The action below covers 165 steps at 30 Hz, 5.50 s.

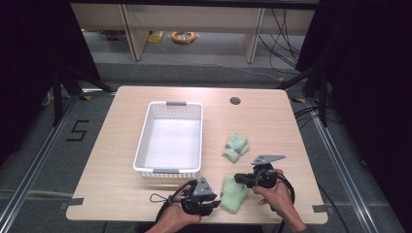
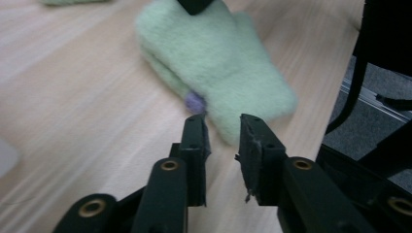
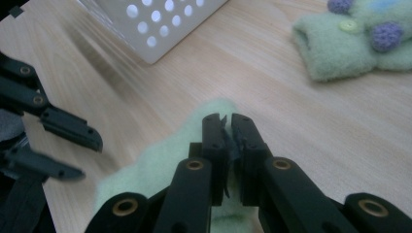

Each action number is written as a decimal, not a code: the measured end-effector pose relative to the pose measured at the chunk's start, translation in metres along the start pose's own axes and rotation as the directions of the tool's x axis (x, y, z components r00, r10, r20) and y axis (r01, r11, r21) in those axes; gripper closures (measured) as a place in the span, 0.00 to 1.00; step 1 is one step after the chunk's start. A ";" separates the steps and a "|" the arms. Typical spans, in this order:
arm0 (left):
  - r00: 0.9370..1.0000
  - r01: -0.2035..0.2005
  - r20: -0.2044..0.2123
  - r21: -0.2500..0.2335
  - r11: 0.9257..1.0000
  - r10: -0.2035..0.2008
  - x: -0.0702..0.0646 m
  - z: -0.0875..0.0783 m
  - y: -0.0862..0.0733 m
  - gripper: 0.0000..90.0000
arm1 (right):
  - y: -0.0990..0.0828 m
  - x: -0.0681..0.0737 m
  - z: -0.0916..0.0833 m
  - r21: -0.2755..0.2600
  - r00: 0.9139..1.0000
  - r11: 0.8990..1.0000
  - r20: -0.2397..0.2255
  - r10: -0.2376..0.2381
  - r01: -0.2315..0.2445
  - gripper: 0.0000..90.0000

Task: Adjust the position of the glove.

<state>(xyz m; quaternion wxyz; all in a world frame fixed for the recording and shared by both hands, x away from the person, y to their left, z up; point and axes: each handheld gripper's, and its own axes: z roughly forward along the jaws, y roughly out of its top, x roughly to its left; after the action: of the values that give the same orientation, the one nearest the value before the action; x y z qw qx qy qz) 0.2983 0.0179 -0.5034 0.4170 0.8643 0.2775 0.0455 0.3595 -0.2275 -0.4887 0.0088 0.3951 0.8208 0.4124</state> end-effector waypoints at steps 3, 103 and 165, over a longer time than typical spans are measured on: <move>1.000 0.016 0.004 0.015 1.000 -0.016 -0.003 0.007 0.000 0.67 | -0.003 -0.003 -0.002 -0.008 1.000 1.000 0.002 0.010 -0.010 0.95; 0.991 0.117 -0.066 -0.035 0.992 -0.119 0.021 -0.048 -0.039 0.30 | 0.060 -0.039 0.020 0.039 0.954 0.984 0.241 -0.176 0.172 0.57; 0.987 0.129 -0.091 -0.062 0.990 -0.134 0.023 -0.045 -0.043 0.30 | 0.060 -0.014 -0.006 -0.119 0.966 0.980 0.223 -0.130 0.160 0.97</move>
<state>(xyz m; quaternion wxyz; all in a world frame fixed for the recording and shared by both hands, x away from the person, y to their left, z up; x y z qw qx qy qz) 0.2854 0.0822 -0.5098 0.4295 0.8289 0.3522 0.0668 0.4054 -0.2192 -0.4482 0.1544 0.3746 0.8117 0.4208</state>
